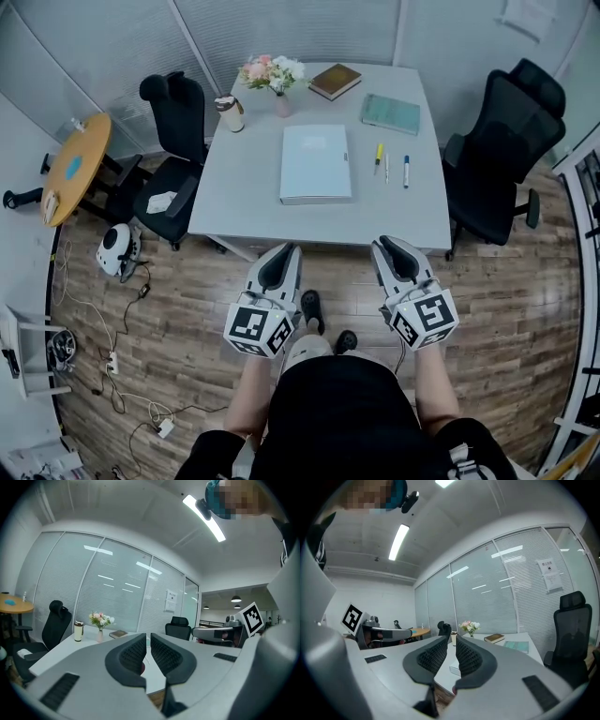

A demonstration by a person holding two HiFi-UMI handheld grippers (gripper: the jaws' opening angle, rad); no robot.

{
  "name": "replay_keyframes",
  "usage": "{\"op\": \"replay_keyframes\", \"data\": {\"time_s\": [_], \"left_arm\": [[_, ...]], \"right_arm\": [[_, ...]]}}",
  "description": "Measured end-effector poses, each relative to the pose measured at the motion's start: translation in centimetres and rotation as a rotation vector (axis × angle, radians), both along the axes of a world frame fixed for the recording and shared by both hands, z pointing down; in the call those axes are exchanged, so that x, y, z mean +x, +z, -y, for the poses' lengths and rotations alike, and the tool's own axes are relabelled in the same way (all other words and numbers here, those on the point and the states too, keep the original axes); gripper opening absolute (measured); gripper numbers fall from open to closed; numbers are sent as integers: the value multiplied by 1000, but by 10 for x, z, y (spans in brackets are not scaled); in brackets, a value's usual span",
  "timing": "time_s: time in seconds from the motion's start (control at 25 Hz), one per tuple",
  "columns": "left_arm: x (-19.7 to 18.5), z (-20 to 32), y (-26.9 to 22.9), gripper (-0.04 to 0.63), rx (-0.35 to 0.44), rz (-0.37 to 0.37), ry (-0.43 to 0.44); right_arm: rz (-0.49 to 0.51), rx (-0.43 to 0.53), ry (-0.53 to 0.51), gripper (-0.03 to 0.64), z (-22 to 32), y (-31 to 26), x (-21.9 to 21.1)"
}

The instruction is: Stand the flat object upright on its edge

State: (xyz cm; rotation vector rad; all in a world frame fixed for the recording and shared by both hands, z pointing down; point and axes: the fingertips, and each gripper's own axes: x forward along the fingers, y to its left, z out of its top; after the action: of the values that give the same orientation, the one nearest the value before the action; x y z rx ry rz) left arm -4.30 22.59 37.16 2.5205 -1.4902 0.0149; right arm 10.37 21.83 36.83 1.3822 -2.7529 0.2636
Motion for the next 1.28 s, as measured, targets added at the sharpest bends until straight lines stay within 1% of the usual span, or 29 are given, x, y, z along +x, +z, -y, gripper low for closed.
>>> {"op": "replay_keyframes", "data": {"time_s": [0.44, 0.56, 0.76, 0.96, 1.28], "left_arm": [[-34, 94, -3, 33, 7, -3, 39], [-42, 119, 2, 85, -9, 3, 62], [-58, 152, 11, 109, -24, 2, 90], [-76, 182, 18, 160, -29, 5, 112], [-100, 206, 31, 210, -49, -3, 142]], "right_arm": [[-23, -15, 22, 90, 87, -3, -34], [-25, -21, 46, 97, 111, -2, -39], [-33, -32, 82, 132, 142, 5, -51], [-38, -51, 123, 180, 167, 14, -63], [-51, -77, 166, 236, 187, 28, -81]]}}
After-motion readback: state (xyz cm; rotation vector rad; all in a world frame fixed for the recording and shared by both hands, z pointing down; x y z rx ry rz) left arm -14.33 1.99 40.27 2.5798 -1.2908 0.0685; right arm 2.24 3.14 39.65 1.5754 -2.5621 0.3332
